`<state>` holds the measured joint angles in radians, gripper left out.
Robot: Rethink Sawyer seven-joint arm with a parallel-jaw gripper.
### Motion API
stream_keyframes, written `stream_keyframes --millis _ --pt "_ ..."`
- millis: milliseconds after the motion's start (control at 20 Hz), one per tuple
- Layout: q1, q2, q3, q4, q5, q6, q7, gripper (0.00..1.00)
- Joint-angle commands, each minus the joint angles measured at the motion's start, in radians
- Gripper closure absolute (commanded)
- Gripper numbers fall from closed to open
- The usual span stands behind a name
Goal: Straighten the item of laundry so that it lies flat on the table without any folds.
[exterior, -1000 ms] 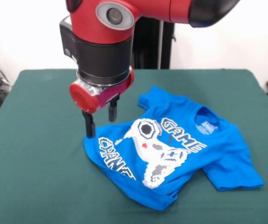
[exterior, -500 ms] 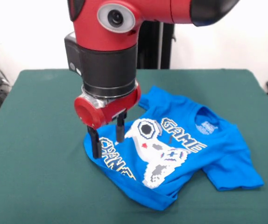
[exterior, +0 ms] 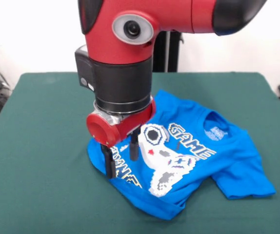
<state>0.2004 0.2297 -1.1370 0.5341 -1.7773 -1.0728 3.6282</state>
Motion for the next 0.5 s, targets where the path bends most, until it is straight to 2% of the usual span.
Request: stream_keyframes --millis 50,500 --pt "-0.009 0.065 0.137 -0.073 0.102 0.127 -0.096 0.00" --pt "-0.022 0.070 0.147 -0.094 0.130 0.170 -0.124 0.00"
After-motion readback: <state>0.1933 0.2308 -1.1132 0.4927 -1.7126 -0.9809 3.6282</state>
